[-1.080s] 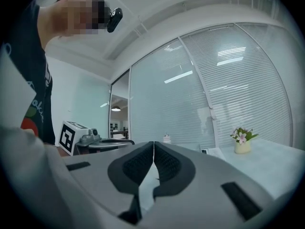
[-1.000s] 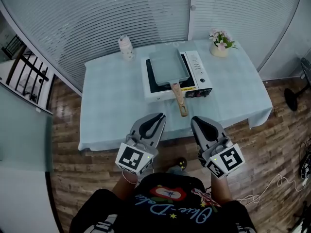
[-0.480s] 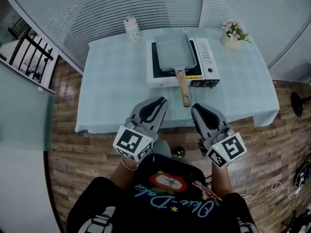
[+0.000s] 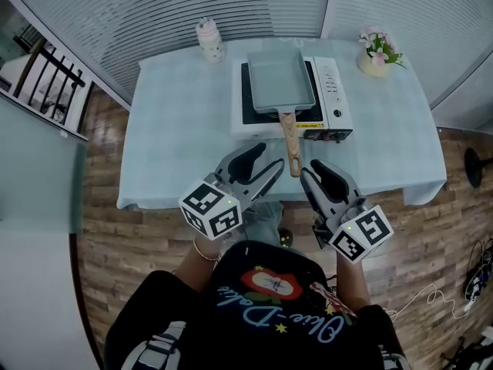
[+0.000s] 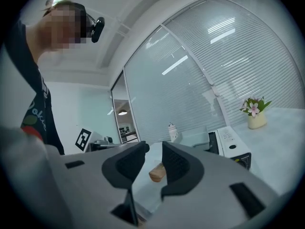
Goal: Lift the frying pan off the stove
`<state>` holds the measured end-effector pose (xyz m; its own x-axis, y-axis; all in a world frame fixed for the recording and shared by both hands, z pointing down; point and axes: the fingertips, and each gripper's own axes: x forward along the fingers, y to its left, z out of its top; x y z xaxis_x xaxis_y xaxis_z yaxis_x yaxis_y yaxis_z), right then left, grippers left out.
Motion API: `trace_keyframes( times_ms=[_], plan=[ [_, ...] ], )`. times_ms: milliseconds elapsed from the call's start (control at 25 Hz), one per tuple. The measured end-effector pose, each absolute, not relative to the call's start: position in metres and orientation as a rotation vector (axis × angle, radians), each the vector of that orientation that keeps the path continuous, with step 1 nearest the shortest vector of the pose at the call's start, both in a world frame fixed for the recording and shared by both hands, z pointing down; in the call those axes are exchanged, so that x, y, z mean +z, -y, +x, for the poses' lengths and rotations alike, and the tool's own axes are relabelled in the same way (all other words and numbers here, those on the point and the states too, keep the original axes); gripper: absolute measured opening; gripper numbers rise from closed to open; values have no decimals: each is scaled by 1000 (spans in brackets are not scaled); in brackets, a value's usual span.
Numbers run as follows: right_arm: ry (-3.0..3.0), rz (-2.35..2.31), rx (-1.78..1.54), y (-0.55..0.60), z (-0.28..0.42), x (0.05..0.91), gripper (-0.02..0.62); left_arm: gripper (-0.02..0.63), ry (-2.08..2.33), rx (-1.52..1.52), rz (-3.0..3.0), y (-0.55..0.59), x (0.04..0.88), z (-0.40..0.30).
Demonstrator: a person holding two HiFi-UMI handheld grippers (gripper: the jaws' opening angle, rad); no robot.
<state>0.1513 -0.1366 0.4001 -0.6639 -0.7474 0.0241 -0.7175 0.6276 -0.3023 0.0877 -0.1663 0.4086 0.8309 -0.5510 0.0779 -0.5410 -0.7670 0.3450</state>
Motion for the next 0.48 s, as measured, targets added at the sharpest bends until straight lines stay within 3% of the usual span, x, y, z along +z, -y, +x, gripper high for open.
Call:
trace_keyframes(
  times_ms=[480],
  plan=[
    [-2747,-1155,-658,170,147,422,163,244,664,-212,2267,216,437,95]
  ],
)
